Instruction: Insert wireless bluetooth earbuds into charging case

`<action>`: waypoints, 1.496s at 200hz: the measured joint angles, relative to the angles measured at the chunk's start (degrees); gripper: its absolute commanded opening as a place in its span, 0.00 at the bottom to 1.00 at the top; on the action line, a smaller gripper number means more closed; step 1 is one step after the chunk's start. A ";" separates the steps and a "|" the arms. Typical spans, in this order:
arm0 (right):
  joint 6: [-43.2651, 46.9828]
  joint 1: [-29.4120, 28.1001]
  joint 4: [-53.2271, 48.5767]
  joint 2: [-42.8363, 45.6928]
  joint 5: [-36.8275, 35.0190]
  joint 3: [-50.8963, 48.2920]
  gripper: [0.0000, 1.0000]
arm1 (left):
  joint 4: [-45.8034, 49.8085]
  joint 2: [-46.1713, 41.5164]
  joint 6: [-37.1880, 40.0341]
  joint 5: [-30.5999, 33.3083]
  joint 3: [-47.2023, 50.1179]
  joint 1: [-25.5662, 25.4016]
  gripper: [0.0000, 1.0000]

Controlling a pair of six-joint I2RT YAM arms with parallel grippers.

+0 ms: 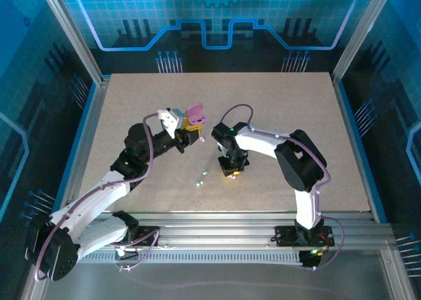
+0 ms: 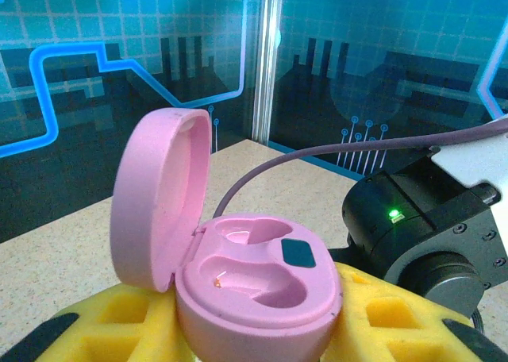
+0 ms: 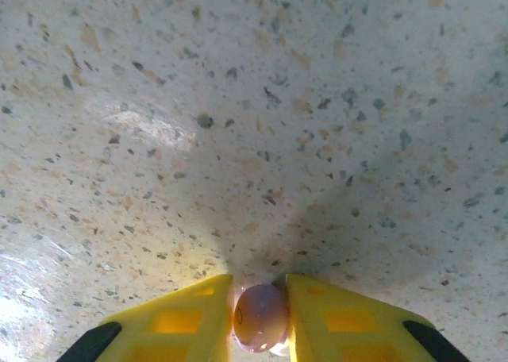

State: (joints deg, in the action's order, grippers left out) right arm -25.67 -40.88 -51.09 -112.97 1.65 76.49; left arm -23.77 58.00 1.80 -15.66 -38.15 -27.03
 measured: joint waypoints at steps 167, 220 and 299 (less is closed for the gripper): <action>-9.88 22.08 26.25 27.28 57.79 -10.99 0.20 | 0.04 3.13 0.63 -1.42 0.00 0.00 0.36; -10.25 22.95 24.02 31.34 60.04 -3.67 0.20 | -3.80 8.74 1.77 -7.48 0.00 -0.87 0.36; -10.12 21.64 23.19 32.20 55.04 -2.80 0.20 | -11.63 12.48 1.99 -15.19 0.00 -3.17 0.35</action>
State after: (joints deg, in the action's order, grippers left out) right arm -35.79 -19.25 -27.90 -80.77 56.69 73.69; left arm -35.40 70.48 3.79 -30.85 -38.15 -30.20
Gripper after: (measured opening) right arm 0.200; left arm 0.373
